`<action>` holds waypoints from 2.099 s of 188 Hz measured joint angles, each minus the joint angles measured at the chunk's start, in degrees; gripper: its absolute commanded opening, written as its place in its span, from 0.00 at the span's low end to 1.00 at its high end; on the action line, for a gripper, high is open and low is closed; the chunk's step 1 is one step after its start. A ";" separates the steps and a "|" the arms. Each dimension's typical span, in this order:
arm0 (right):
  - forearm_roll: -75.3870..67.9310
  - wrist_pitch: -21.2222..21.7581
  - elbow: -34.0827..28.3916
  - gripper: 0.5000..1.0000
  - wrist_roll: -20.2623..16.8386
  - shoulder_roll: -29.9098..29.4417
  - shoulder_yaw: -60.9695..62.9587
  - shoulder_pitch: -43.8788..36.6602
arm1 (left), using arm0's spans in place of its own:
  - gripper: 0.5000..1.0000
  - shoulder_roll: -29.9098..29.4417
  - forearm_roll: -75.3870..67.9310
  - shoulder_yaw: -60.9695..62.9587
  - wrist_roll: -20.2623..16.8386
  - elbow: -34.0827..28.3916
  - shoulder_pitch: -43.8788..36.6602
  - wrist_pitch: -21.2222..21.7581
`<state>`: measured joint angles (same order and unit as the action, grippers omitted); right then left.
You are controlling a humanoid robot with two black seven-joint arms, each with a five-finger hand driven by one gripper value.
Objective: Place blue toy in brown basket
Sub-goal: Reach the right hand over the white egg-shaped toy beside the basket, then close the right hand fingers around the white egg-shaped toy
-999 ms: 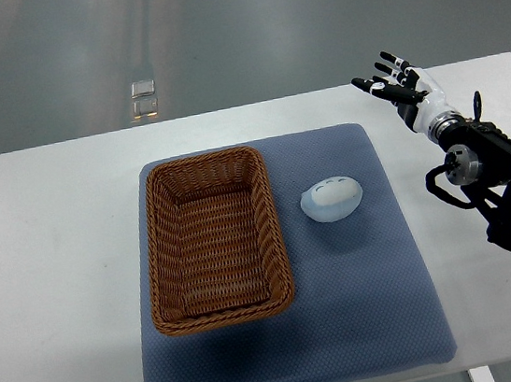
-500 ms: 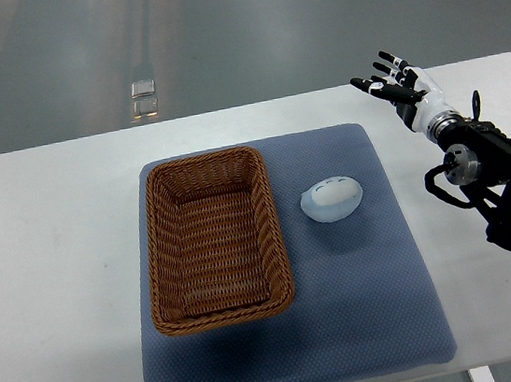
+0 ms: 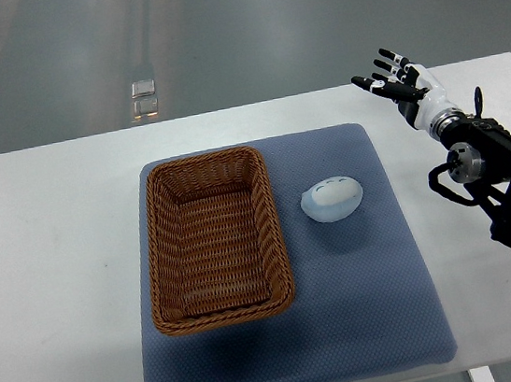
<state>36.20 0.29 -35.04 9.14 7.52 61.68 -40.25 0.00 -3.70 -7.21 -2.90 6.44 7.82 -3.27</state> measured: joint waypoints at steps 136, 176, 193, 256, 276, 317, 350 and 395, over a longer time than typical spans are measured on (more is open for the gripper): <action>19.39 16.41 -8.38 0.86 0.50 12.89 -12.02 -2.29 | 1.00 0.00 -0.05 -0.06 0.00 0.10 0.00 0.11; 27.92 21.27 -12.32 0.86 2.68 16.90 -19.16 -6.13 | 1.00 0.00 -0.10 0.01 0.00 0.16 0.00 0.11; 31.19 22.46 -14.26 0.86 3.96 18.27 -24.11 -8.34 | 1.00 0.00 -0.10 0.01 0.00 0.16 0.00 0.11; 34.09 27.69 -19.97 0.86 5.97 20.53 -36.73 -15.75 | 1.00 0.00 -0.10 -0.01 0.00 0.16 0.00 0.19; 34.56 28.37 -20.74 0.86 5.99 20.52 -38.77 -16.32 | 1.00 0.00 -0.10 -0.07 0.00 0.16 0.00 0.19; 36.48 28.09 -20.71 0.85 6.06 19.45 -42.57 -16.04 | 1.00 0.00 -0.07 -0.09 0.00 0.16 0.00 0.20; 37.27 26.45 -19.81 0.84 6.07 18.45 -43.14 -15.69 | 1.00 0.00 -0.05 -0.09 0.00 0.08 0.00 0.21; 38.74 25.94 -19.05 0.84 6.07 17.88 -45.07 -15.39 | 1.00 0.00 -0.04 -0.02 0.00 0.06 0.00 0.28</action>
<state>74.94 26.23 -54.08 15.21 25.40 16.61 -55.63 0.00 -3.73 -7.23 -2.90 6.50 7.82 -2.99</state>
